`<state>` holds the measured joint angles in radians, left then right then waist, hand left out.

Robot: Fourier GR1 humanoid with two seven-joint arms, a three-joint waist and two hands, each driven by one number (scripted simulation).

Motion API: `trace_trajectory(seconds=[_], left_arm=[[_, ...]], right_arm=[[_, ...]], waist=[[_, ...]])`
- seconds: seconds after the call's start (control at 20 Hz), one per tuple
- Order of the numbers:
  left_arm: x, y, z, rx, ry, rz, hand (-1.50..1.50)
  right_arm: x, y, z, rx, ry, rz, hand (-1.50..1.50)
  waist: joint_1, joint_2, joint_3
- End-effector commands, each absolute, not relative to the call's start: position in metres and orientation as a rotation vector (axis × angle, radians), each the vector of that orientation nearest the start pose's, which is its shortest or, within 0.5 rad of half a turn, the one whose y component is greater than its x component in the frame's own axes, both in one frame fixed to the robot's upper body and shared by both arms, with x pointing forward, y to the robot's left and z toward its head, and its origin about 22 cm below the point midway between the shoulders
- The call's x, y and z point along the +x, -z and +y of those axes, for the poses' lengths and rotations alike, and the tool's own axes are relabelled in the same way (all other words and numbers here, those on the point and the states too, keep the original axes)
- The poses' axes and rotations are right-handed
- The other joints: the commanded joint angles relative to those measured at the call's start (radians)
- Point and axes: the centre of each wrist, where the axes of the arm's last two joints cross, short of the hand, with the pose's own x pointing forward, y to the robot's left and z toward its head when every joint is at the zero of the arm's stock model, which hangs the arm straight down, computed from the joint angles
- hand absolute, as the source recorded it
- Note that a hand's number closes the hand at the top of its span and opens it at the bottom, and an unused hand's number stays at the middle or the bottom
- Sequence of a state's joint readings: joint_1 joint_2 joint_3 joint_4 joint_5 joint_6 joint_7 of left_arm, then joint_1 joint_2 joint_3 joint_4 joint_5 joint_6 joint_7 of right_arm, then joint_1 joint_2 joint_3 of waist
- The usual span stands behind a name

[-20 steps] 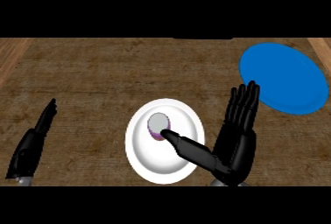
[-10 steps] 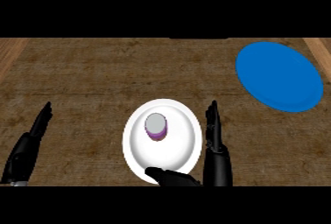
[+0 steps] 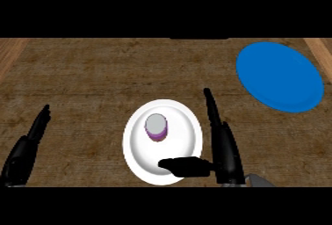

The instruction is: Pick the can from the plate and place it in the plate

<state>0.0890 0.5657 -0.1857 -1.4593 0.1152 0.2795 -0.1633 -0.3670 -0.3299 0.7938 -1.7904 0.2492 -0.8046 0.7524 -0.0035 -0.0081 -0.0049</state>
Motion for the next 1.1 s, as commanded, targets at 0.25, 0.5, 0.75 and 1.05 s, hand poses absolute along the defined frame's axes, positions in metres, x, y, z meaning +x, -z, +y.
trace_trajectory(seconds=[0.25,0.5,0.75,1.05], left_arm=[[0.218,0.000,0.341,0.454,0.303,-1.511,0.00],[0.225,0.009,0.334,0.466,0.294,-1.519,0.00],[0.221,0.001,0.341,0.457,0.291,-1.516,0.00],[0.204,0.002,0.329,0.460,0.302,-1.517,0.00]], right_arm=[[0.252,-0.135,-0.071,-0.299,-0.508,-1.256,-1.50],[0.267,-0.132,-0.076,-0.324,-0.657,-1.165,-1.50],[0.280,-0.087,-0.072,-0.285,-0.693,-1.134,-1.50],[0.292,-0.080,-0.067,-0.232,-0.727,-1.115,-1.50]], waist=[[0.015,0.008,0.004],[0.008,0.011,0.004],[0.013,0.010,0.005],[0.014,0.009,0.005]])
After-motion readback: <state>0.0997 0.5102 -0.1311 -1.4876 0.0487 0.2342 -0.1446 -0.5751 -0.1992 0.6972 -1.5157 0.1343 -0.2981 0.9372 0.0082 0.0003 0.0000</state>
